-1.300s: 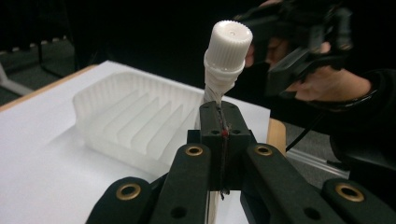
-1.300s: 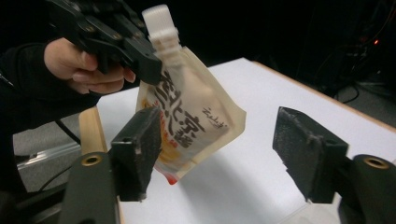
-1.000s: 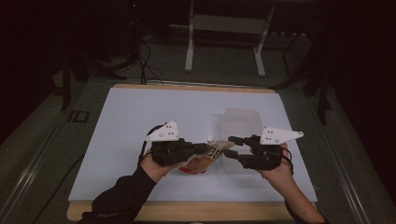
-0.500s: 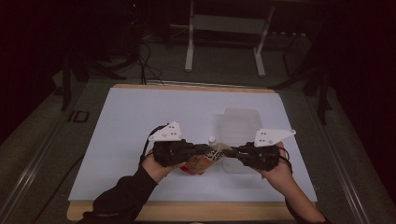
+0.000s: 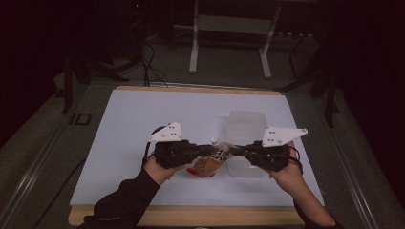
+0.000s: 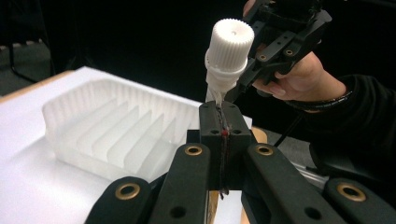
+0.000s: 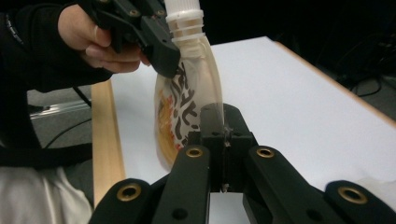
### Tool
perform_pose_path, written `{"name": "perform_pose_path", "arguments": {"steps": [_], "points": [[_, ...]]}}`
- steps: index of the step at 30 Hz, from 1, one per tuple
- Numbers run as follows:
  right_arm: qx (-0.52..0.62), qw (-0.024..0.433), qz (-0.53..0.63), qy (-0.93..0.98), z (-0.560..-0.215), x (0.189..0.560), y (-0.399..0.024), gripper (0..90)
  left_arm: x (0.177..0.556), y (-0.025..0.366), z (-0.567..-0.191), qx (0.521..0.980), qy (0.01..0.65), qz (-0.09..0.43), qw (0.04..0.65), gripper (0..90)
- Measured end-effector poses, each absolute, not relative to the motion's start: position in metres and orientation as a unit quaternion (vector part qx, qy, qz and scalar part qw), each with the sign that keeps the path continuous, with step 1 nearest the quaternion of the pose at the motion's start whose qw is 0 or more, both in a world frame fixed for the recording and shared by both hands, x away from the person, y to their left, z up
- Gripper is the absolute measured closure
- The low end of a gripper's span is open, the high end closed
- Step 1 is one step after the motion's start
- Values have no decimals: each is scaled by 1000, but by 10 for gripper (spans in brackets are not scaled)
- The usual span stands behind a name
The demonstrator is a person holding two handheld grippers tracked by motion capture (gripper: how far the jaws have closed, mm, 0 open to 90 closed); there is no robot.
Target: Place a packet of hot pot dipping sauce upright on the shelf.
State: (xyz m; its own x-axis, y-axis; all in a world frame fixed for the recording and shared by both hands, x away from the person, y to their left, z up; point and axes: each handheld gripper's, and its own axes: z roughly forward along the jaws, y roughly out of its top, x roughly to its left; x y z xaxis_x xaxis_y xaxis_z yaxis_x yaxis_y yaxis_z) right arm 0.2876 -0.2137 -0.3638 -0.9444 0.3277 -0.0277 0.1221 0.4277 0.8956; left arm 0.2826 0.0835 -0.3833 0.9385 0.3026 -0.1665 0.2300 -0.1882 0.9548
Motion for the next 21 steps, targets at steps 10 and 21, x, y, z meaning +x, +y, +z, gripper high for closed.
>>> {"name": "perform_pose_path", "arguments": {"steps": [10, 21], "points": [[127, 125, 514, 839, -343, 286, -213, 900, 286, 86, -379, 755, 177, 31, 630, 774], [138, 144, 517, 832, -329, 296, -227, 900, 294, 102, -400, 749, 205, 32, 629, 157]]}}
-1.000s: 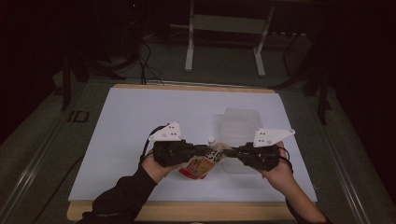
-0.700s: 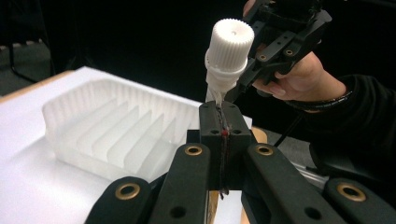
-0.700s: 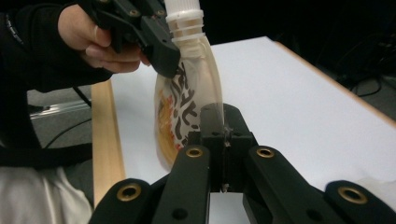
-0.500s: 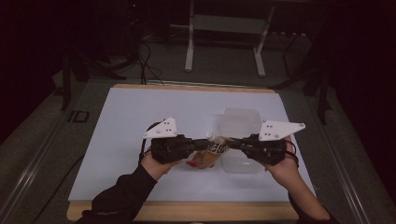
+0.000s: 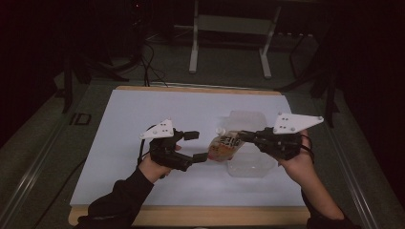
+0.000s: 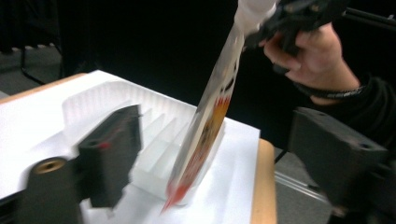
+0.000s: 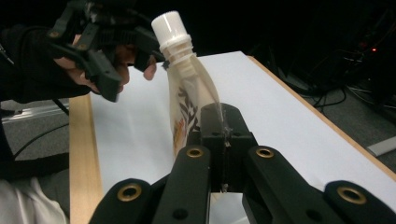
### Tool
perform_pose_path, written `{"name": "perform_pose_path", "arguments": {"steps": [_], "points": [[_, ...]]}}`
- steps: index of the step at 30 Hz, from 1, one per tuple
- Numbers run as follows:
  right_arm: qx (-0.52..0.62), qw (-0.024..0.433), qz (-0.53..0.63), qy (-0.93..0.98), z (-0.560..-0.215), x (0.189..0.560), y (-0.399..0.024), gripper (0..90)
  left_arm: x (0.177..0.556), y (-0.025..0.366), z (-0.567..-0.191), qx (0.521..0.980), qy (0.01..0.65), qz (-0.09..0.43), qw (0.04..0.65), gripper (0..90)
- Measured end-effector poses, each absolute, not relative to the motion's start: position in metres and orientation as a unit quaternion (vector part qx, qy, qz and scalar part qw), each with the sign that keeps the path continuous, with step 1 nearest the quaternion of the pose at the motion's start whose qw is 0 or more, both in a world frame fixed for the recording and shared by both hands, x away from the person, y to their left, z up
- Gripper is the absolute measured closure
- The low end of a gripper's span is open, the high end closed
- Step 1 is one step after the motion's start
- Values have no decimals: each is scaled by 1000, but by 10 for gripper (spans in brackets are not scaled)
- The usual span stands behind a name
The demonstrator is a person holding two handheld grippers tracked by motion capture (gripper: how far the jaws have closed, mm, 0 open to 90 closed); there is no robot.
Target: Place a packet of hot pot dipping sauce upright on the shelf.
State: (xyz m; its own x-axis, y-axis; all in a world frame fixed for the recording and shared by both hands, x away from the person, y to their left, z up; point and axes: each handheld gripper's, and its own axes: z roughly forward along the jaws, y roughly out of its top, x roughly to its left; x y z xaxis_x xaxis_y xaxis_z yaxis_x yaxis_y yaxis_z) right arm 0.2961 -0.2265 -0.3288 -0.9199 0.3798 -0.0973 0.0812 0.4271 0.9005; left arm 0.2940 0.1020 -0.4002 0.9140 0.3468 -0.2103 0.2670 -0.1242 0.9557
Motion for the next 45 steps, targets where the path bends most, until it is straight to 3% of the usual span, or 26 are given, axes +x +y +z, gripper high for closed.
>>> {"name": "perform_pose_path", "arguments": {"steps": [2, 5, 9, 16, 23, 45], "points": [[141, 148, 515, 832, -325, 298, -230, 900, 293, 108, -403, 743, 213, 56, 632, 137], [143, 157, 513, 832, -318, 301, -236, 900, 290, 116, -407, 745, 223, 98, 621, 16], [146, 164, 504, 835, -312, 306, -244, 900, 287, 129, -413, 748, 239, 122, 607, 15], [145, 169, 479, 849, -308, 317, -254, 900, 281, 147, -426, 755, 253, 117, 593, 16], [153, 141, 465, 860, -315, 331, -268, 900, 274, 163, -442, 750, 276, 105, 592, 16], [143, 104, 437, 882, -342, 350, -284, 900, 274, 171, -471, 753, 305, 93, 576, 16]]}}
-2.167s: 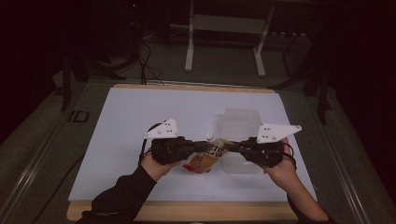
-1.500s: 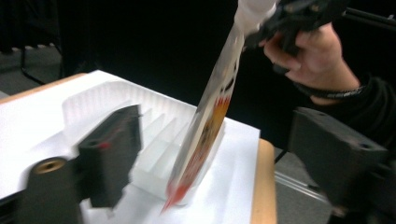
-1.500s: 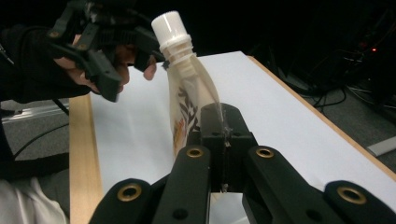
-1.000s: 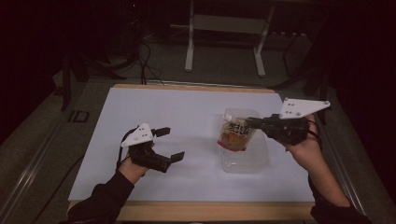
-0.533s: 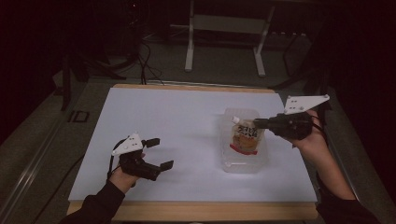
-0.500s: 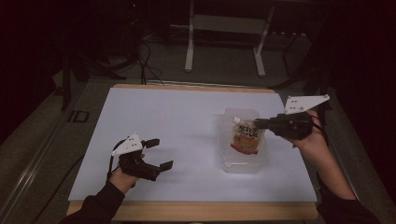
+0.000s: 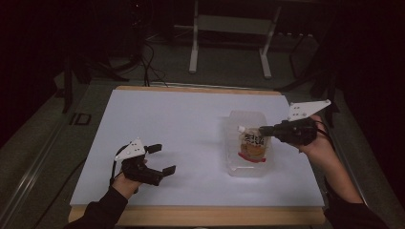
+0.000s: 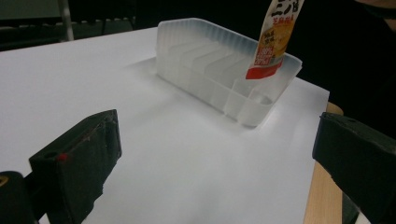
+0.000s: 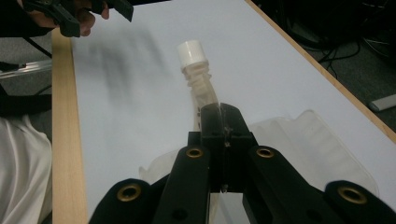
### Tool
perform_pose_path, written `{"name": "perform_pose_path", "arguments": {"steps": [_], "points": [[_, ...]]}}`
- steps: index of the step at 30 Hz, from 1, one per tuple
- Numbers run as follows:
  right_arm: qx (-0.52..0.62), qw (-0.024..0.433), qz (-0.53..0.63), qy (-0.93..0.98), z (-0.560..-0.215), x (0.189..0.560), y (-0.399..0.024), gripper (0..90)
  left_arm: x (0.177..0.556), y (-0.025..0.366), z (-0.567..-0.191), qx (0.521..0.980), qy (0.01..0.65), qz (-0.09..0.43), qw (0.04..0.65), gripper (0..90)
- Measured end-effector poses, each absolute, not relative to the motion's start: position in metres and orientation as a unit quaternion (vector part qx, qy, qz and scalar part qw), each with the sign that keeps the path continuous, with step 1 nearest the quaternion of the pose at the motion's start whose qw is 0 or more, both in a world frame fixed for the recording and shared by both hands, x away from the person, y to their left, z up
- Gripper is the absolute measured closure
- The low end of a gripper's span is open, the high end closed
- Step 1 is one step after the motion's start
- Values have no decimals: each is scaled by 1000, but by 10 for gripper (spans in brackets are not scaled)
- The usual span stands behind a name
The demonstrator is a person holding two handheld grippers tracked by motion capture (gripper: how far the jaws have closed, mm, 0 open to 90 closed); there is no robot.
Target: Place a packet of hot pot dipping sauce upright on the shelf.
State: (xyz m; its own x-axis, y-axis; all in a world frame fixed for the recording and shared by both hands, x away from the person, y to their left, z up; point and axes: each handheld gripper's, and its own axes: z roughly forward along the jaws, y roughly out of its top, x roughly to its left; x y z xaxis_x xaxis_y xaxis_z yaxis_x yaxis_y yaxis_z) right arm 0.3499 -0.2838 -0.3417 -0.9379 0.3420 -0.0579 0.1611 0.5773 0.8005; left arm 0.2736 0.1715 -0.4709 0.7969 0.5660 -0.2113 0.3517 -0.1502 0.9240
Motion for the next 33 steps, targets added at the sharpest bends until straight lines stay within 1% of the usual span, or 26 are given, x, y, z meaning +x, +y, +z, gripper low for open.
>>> {"name": "perform_pose_path", "arguments": {"steps": [17, 33], "points": [[124, 93, 417, 896, -341, 373, -264, 899, 276, 172, -474, 748, 309, 88, 580, 16], [121, 114, 408, 898, -345, 389, -254, 898, 276, 171, -475, 749, 308, 85, 580, 16]]}}
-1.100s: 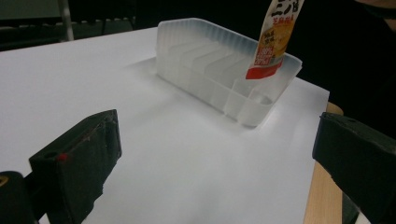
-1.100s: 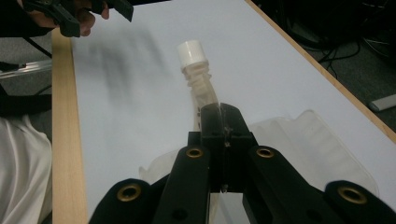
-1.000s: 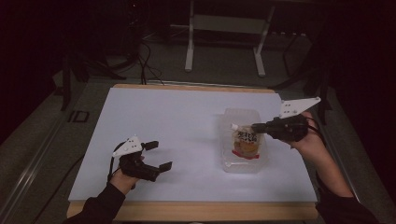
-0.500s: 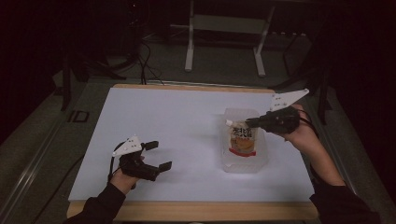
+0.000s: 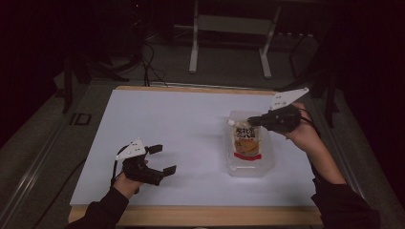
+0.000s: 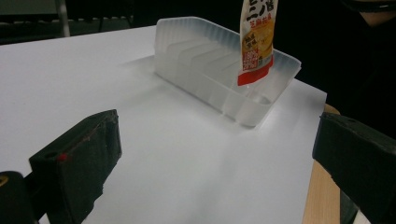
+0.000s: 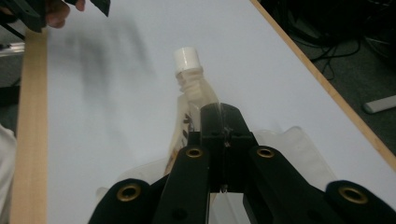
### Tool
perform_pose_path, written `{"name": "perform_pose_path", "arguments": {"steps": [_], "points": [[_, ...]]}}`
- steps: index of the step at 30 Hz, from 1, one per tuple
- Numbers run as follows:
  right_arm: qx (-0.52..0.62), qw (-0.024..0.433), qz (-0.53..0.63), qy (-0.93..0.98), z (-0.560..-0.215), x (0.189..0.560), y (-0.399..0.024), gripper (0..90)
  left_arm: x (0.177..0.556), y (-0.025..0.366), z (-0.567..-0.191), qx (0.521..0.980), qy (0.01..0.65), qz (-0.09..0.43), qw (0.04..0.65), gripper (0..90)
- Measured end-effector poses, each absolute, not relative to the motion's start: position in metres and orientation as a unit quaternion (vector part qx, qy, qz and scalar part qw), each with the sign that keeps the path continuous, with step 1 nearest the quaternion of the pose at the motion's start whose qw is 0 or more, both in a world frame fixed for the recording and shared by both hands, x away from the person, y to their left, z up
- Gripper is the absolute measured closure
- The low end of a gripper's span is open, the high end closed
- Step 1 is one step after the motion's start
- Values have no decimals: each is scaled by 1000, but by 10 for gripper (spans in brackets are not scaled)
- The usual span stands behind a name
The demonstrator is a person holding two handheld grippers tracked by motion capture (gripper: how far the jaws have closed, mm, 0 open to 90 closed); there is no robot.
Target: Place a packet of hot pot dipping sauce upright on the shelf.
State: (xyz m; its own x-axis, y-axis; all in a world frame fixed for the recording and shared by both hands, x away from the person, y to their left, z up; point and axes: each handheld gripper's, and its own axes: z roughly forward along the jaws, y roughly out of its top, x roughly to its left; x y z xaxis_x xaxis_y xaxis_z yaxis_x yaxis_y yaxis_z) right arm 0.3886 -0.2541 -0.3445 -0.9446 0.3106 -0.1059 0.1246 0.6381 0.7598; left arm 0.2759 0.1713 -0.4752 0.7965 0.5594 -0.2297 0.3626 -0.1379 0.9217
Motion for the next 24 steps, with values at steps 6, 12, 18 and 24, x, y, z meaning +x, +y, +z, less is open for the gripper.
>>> {"name": "perform_pose_path", "arguments": {"steps": [6, 12, 18, 24], "points": [[123, 120, 412, 895, -341, 393, -254, 898, 276, 171, -476, 751, 306, 82, 579, 16], [115, 110, 407, 900, -349, 393, -250, 898, 276, 171, -477, 750, 307, 80, 580, 16], [120, 99, 424, 892, -358, 392, -253, 898, 275, 170, -477, 750, 306, 80, 581, 16], [129, 80, 440, 885, -381, 382, -262, 897, 275, 170, -478, 751, 304, 81, 580, 16]]}}
